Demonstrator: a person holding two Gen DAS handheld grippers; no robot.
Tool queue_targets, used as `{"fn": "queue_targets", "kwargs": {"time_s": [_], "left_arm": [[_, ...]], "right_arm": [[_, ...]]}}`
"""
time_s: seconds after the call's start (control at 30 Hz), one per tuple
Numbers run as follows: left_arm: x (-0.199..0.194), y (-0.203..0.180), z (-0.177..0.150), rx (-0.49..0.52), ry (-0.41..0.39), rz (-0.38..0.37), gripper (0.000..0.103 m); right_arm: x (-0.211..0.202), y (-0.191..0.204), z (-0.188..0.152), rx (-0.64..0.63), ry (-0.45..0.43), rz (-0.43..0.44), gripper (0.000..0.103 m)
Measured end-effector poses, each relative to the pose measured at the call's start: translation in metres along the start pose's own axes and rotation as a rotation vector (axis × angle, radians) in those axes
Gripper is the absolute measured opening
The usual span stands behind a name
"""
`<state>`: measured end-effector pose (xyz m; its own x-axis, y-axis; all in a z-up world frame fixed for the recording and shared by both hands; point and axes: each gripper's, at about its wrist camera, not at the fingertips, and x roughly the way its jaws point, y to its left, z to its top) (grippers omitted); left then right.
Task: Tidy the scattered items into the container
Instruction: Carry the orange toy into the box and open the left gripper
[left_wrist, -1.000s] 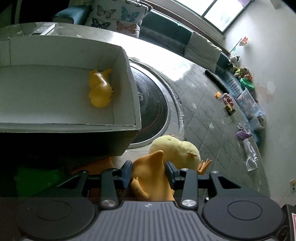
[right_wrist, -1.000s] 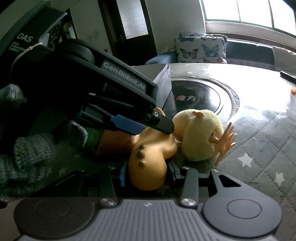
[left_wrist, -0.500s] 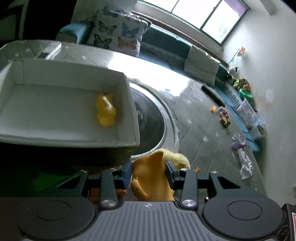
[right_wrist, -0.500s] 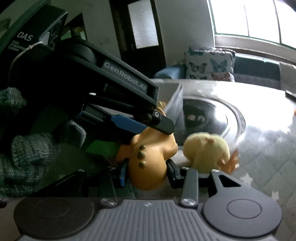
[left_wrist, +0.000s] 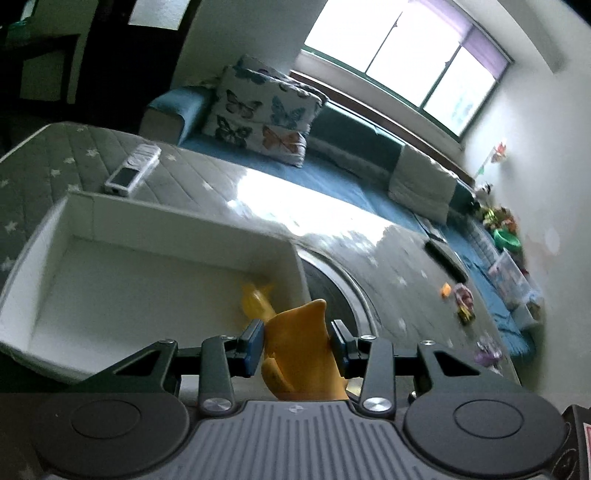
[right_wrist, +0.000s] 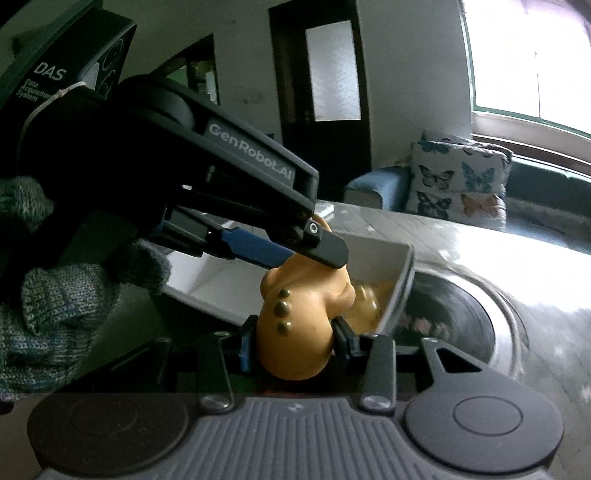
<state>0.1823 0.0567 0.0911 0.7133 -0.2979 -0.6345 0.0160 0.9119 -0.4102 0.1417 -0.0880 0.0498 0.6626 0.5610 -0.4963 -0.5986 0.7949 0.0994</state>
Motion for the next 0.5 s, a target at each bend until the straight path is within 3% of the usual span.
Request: {"fn": "queue_targets", "kwargs": {"time_s": [0.23, 0.5], "left_arm": [[0.021, 0.025, 0.022, -0.024, 0.003, 0.031, 0.042], [0.060, 0.060, 0.035, -0.081, 0.077, 0.035, 0.042]], "right_arm": [[0.043, -0.006, 0.020, 0.008, 0.030, 0.033, 0.041], [0.091, -0.015, 0.018, 0.033, 0.127, 0.049, 0.041]]}}
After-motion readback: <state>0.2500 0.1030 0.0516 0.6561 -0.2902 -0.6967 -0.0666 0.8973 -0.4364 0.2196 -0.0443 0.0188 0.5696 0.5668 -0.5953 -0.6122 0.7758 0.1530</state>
